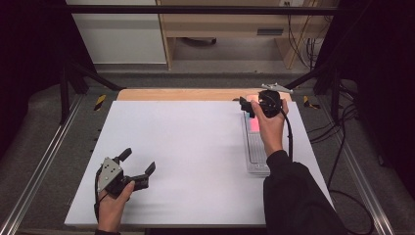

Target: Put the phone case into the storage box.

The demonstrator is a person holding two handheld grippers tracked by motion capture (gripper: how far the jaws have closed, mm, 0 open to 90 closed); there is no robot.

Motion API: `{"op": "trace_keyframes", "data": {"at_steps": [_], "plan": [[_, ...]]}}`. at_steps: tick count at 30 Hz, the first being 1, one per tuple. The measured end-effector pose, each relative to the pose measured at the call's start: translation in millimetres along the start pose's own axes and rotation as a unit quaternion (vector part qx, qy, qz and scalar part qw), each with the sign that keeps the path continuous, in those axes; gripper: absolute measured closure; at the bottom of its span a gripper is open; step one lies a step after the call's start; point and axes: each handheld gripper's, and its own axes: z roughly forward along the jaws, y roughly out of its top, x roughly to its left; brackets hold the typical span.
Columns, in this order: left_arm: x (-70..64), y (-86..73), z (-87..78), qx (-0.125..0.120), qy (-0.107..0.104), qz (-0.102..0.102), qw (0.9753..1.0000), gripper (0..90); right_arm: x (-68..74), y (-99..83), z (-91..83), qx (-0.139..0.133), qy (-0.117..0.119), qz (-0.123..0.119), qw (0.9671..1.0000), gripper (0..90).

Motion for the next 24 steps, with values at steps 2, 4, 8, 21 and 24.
{"op": "trace_keyframes", "data": {"at_steps": [2, 4, 8, 21, 24], "plan": [[0.7, 0.0, -0.5, 0.000, 0.002, -0.001, 1.0000, 1.6, 2.5, 1.8, -5.4, -0.006, 0.010, -0.001, 0.9999, 3.9], [0.7, -0.2, -0.5, -0.001, 0.001, -0.002, 1.0000, 1.6, 4.7, 3.6, -10.5, -0.012, 0.019, -0.003, 0.9997, 3.7], [1.4, -0.4, -0.8, 0.000, 0.001, -0.004, 1.0000, 1.5, 8.5, 6.3, -20.3, -0.020, 0.032, -0.004, 0.9993, 3.7], [1.5, -0.8, -2.0, 0.004, 0.001, -0.004, 1.0000, 1.3, 7.7, 8.4, -49.8, -0.030, 0.042, -0.015, 0.9985, 6.1], [1.5, -1.0, -2.3, 0.003, 0.001, -0.006, 1.0000, 1.3, 6.0, 8.8, -56.7, -0.031, 0.047, -0.022, 0.9981, 6.0]]}}
